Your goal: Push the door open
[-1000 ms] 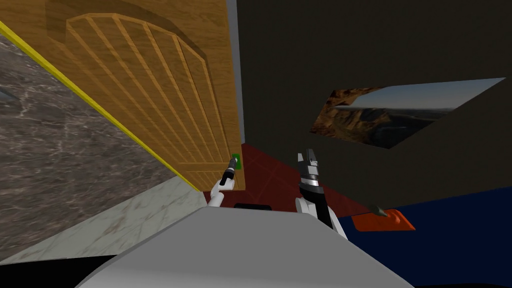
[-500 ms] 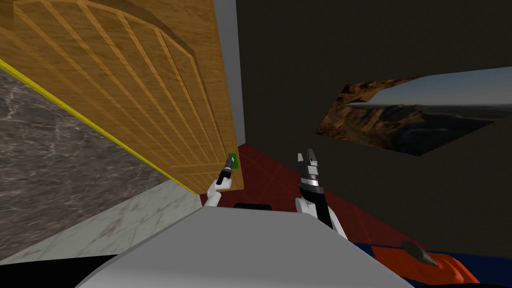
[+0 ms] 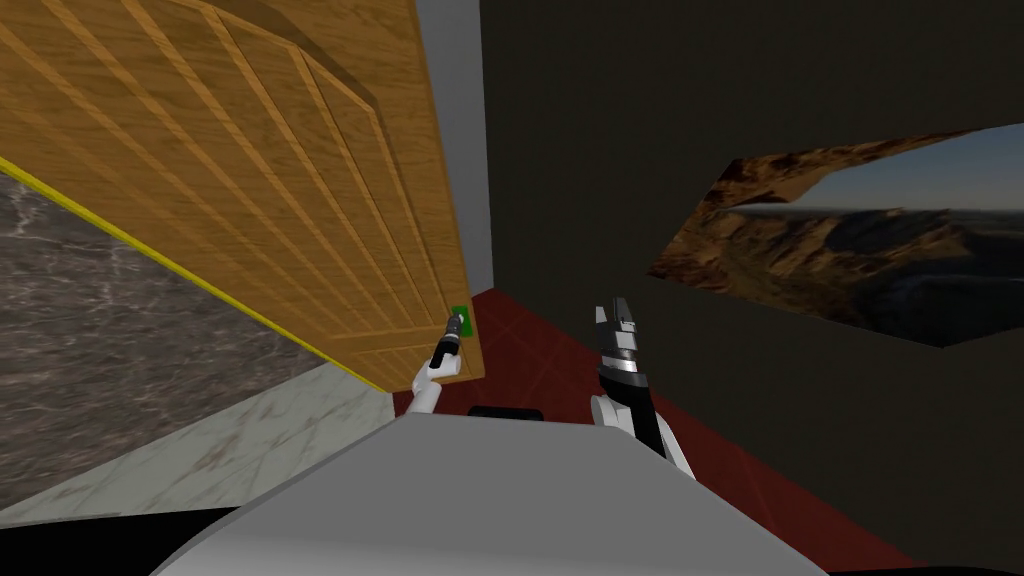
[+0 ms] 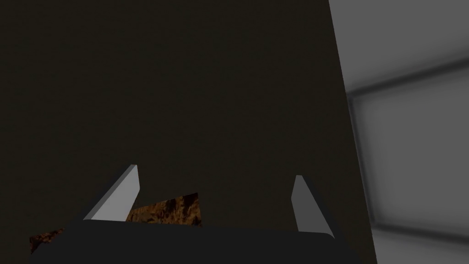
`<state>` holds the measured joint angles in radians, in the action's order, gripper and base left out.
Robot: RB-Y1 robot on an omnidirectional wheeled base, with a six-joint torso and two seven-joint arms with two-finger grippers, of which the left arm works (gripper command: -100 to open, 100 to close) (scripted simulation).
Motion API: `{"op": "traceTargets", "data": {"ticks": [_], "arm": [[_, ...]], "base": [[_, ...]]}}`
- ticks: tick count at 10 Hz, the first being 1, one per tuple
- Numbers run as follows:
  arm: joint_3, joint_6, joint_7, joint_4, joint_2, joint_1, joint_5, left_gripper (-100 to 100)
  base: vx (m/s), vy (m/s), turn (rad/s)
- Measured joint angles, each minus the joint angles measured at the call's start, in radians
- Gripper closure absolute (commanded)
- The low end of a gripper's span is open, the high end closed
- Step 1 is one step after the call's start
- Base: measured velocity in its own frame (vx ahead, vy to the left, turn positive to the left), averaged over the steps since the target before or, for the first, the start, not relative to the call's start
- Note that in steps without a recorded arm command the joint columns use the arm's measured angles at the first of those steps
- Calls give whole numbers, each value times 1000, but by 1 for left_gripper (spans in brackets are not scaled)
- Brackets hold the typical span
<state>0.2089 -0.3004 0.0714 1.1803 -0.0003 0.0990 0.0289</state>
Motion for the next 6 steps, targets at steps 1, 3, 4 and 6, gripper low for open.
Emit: {"op": "traceTargets", "data": {"ticks": [1, 3, 4, 6], "arm": [[14, 3, 2, 4, -9, -2, 3, 100], [21, 10, -1, 7, 4, -7, 7, 100], [31, 7, 0, -1, 12, -8, 9, 100], [52, 9, 7, 12, 15, -18, 11, 100]], "base": [[69, -43, 47], [155, -67, 39], [182, -70, 64], [207, -65, 47]]}}
